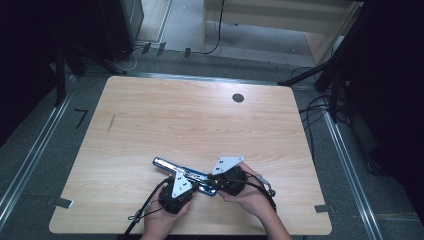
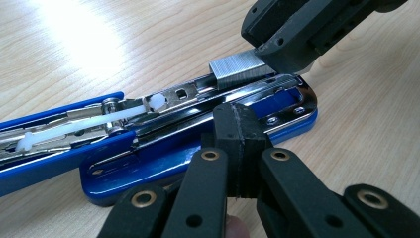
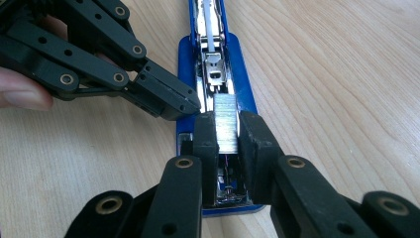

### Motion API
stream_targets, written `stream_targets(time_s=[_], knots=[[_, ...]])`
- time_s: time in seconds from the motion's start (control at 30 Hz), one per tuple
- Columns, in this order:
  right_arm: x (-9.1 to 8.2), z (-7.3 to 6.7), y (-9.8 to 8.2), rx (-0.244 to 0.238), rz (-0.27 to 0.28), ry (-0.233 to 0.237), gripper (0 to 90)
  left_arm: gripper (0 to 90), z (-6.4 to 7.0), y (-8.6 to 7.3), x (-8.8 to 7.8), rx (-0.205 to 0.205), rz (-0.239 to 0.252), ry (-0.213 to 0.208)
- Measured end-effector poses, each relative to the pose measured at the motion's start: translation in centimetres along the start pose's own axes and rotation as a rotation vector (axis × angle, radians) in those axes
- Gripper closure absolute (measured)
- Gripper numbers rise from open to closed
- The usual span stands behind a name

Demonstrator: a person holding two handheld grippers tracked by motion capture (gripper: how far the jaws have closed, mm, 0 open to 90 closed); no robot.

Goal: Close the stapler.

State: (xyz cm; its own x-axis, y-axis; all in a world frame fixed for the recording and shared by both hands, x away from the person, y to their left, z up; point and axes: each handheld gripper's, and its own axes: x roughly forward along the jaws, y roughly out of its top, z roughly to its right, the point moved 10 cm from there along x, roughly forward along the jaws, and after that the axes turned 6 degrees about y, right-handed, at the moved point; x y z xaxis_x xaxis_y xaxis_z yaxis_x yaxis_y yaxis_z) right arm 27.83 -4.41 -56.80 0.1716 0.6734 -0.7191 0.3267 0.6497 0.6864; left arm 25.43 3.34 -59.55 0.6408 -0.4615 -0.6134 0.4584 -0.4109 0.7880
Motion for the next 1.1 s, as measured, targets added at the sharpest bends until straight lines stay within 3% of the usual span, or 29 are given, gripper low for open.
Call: stream_targets(time_s=[0.57, 1.1], knots=[[-0.21, -0.2, 0.15, -0.033, -0.026, 0.009, 79.8, 90.0, 0.02, 0.03, 0.01, -0.005, 0.002, 0.0], [-0.26, -0.14, 0.13, -0.031, -0.03, 0.013, 79.9, 90.0, 0.01, 0.01, 0.01, -0.004, 0.001, -0.001]])
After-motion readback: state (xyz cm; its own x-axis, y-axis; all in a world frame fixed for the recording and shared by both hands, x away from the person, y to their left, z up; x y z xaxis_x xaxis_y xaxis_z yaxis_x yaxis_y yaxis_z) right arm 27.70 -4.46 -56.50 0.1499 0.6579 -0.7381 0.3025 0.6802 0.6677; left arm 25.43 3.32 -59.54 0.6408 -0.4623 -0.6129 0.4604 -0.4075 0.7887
